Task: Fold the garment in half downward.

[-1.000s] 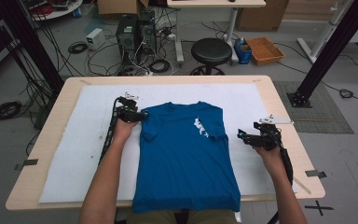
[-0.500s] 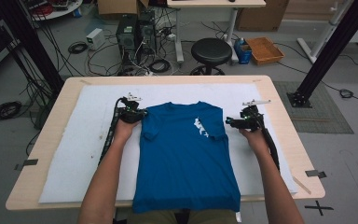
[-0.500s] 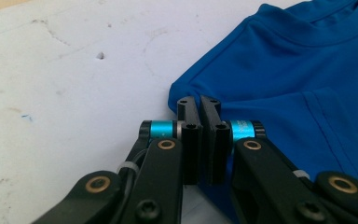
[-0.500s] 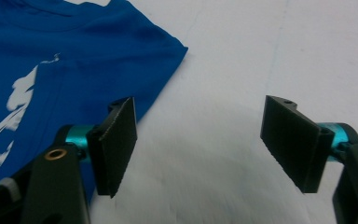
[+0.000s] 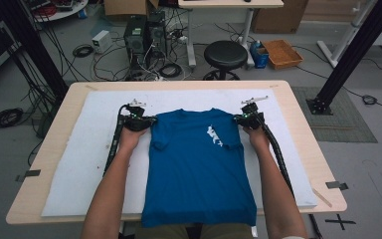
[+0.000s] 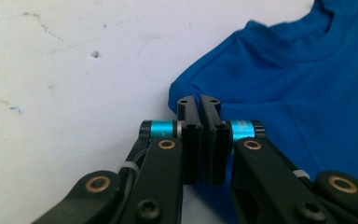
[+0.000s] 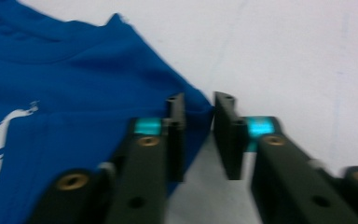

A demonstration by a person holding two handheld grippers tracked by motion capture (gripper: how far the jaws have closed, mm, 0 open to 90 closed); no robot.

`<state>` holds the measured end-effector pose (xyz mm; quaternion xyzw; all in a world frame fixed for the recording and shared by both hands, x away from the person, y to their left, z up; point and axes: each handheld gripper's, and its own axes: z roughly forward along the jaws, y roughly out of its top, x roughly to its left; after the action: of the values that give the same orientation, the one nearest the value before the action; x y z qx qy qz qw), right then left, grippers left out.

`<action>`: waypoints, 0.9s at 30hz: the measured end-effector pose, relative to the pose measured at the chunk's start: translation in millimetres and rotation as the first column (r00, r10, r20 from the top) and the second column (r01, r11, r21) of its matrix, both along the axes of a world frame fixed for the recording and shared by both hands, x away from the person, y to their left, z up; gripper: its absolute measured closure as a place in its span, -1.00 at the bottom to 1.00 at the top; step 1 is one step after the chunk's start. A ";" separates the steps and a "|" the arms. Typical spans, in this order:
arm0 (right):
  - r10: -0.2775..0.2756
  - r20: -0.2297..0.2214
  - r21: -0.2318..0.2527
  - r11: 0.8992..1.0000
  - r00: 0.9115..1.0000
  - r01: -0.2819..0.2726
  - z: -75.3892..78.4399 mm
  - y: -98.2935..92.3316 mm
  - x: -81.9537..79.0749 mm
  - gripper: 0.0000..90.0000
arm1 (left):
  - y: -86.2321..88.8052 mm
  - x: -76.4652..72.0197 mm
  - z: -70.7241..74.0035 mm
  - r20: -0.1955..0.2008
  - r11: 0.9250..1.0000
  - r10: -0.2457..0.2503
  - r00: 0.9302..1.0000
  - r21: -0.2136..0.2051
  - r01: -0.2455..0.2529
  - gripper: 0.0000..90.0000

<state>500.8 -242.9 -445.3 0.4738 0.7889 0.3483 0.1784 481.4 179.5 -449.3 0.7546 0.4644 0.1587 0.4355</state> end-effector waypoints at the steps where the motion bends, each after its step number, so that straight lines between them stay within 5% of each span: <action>1: 0.011 0.001 -0.004 1.000 1.000 -0.011 0.8 1.2 -0.9 0.96 | 2.0 -1.5 0.8 0.002 1.000 0.003 1.000 -0.015 -0.003 0.93; 6: 0.031 0.037 0.071 0.997 0.999 -0.034 12.8 -1.3 -13.7 0.97 | 13.3 -14.7 8.9 0.039 0.993 0.005 0.999 -0.119 -0.001 0.93; 13: 0.092 0.119 0.094 0.990 0.989 -0.103 29.5 -6.3 -49.2 0.97 | 28.8 -50.7 20.3 0.104 0.973 -0.030 0.994 -0.223 0.053 0.93; 18: 0.148 0.161 0.115 0.979 0.976 -0.167 36.8 -14.2 -89.8 0.97 | 33.4 -81.3 23.6 0.143 0.962 -0.107 0.984 -0.235 0.139 0.93; 23: 0.190 0.160 0.106 0.972 0.969 -0.209 35.0 -18.6 -113.7 0.97 | 34.6 -105.2 23.1 0.165 0.941 -0.201 0.966 -0.242 0.237 0.93; 27: 0.211 0.150 0.111 0.967 0.966 -0.229 34.1 -26.7 -132.4 0.97 | 30.8 -122.6 19.1 0.153 0.931 -0.278 0.948 -0.201 0.306 0.93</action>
<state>368.4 -269.7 -411.1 0.3686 0.7986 0.4475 0.1617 358.8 210.3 -430.2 0.7506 0.3342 0.0849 0.5636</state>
